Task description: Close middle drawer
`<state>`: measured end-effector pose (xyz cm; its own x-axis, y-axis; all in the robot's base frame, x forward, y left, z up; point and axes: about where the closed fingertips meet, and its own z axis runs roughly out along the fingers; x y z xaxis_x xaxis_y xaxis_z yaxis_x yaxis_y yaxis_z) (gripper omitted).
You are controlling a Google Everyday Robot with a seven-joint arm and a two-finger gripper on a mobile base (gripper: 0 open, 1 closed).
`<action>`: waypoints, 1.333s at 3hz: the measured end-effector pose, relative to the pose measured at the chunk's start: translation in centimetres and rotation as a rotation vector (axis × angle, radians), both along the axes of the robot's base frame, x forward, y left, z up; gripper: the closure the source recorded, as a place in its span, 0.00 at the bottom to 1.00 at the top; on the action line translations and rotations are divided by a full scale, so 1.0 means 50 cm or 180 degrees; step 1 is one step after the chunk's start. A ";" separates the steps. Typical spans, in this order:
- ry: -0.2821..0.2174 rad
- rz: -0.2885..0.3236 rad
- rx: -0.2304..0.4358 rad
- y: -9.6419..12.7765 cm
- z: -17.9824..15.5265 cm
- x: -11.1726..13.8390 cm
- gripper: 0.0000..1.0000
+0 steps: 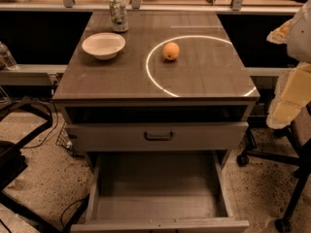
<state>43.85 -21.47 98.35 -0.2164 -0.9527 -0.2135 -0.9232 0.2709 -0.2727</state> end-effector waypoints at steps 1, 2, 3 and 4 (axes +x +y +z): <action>-0.0001 0.0000 0.0000 0.000 0.000 0.000 0.00; -0.0088 0.0070 -0.0030 -0.009 -0.012 -0.021 0.00; -0.0174 0.0214 -0.0178 -0.049 -0.050 -0.080 0.00; -0.0164 0.0399 -0.0344 -0.123 -0.163 -0.201 0.00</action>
Offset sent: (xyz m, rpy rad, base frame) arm -0.0317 -0.0149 -0.0228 -0.0284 -0.0675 0.0674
